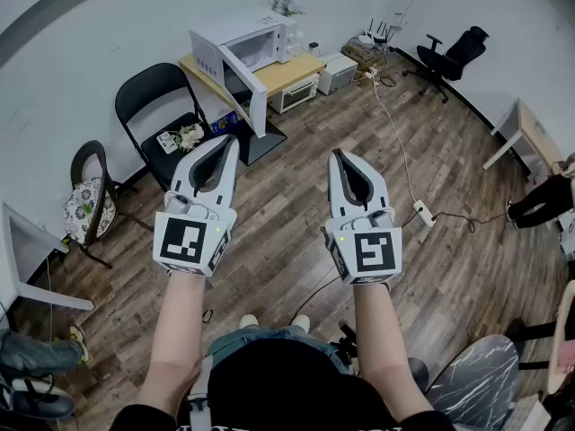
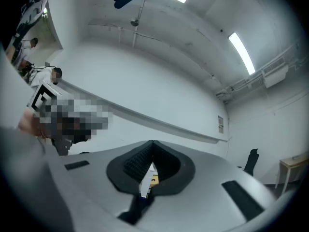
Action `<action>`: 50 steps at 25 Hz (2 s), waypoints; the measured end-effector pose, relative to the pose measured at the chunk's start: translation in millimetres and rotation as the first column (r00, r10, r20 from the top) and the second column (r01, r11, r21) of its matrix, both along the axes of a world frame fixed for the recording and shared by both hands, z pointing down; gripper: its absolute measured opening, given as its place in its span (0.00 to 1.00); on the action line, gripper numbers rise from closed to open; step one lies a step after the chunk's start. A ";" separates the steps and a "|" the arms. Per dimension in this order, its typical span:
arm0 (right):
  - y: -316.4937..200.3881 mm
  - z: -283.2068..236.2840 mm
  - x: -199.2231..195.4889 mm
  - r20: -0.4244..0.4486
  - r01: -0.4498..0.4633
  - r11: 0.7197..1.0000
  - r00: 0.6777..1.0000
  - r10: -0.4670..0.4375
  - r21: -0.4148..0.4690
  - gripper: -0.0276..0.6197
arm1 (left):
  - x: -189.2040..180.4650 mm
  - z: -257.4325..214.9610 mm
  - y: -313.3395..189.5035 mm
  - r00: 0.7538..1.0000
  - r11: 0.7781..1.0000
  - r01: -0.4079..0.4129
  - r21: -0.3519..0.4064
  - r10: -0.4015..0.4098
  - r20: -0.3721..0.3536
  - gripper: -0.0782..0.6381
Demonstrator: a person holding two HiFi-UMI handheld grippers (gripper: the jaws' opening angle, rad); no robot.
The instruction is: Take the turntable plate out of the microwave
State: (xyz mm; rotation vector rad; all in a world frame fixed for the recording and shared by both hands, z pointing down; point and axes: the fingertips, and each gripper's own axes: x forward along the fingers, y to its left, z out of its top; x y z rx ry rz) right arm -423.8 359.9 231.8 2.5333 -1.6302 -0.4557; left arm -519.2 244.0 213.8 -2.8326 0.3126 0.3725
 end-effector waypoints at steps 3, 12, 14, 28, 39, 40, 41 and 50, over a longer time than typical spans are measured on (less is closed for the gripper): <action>1.3 -3.8 3.9 0.003 -0.017 1.000 1.000 0.017 -0.001 0.07 | -3.9 -2.2 -3.9 1.000 1.000 0.016 0.023 -0.016 0.005 0.12; -6.1 3.3 4.8 0.006 -0.074 0.997 0.997 0.074 -0.004 0.06 | -26.8 -2.6 -34.7 1.000 0.999 0.014 0.037 -0.014 0.000 0.12; -11.4 4.2 2.8 -0.003 -0.091 0.996 0.996 0.091 -0.008 0.07 | -32.1 -1.7 -48.2 1.000 0.999 0.015 0.035 -0.015 0.001 0.12; -36.2 16.2 7.5 0.031 -0.108 0.994 0.994 0.108 -0.013 0.58 | -13.7 15.9 -89.5 1.000 0.999 0.011 -0.053 -0.010 0.015 0.70; -63.8 32.7 105.7 0.083 -0.052 0.999 0.995 0.052 -0.009 0.59 | 78.3 34.6 -108.7 0.996 0.993 0.073 -0.098 -0.067 0.063 0.74; -66.7 33.6 120.0 0.086 -0.043 0.999 0.995 0.043 -0.010 0.59 | 92.8 35.4 -109.8 0.995 0.992 0.076 -0.099 -0.070 0.065 0.74; -69.2 34.1 134.5 0.087 -0.033 0.999 0.996 0.034 -0.012 0.59 | 107.9 35.7 -110.8 0.995 0.992 0.081 -0.099 -0.074 0.067 0.74; -81.7 21.7 270.9 0.075 0.070 0.996 0.995 -0.067 -0.050 0.59 | 236.3 21.3 -113.1 0.985 0.980 0.169 -0.105 -0.164 0.055 0.74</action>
